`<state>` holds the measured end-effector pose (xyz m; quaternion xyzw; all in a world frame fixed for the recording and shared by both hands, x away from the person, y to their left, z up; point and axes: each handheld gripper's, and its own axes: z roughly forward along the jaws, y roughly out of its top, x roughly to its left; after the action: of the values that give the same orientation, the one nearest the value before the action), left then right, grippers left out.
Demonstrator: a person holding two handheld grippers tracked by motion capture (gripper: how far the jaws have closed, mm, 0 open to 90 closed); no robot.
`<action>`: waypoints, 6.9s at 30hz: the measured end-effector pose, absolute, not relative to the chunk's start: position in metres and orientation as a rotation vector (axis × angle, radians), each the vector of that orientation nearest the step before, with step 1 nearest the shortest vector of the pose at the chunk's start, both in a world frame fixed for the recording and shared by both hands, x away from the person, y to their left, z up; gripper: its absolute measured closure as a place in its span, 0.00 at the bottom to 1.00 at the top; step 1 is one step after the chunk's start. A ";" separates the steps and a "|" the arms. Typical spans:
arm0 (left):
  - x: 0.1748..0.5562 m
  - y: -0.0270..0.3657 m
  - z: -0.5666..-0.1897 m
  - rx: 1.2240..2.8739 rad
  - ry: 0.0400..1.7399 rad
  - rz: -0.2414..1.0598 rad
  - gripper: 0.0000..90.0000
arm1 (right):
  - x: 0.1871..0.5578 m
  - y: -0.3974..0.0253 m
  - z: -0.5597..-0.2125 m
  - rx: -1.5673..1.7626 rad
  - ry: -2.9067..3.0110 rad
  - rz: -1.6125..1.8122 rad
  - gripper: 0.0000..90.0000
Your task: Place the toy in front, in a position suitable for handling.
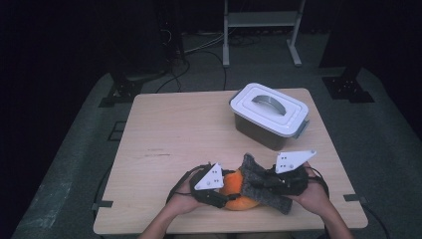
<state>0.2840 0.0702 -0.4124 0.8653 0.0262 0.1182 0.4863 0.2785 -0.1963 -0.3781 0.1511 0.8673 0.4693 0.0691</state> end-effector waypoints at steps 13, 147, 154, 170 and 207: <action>0.297 0.073 -0.421 2.124 0.264 0.062 0.25 | 0.284 -0.204 -0.394 0.471 2.741 1.338 0.79; 0.289 0.087 -0.406 2.146 0.036 0.170 0.40 | 0.280 -0.181 -0.384 0.394 2.688 1.428 0.80; 0.291 0.084 -0.405 2.136 0.096 0.149 0.27 | 0.285 -0.192 -0.390 0.460 2.694 1.417 0.80; 0.303 0.104 -0.413 2.150 0.130 0.091 0.41 | 0.289 -0.197 -0.400 0.492 2.708 1.400 0.79; 0.325 0.131 -0.426 2.056 0.353 0.010 0.42 | 0.302 -0.210 -0.425 0.629 2.760 1.301 0.79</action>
<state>0.3246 0.1308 -0.4257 0.8516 0.1461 0.0043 0.5034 0.3022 -0.2096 -0.4247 0.2019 0.8858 0.4176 0.0131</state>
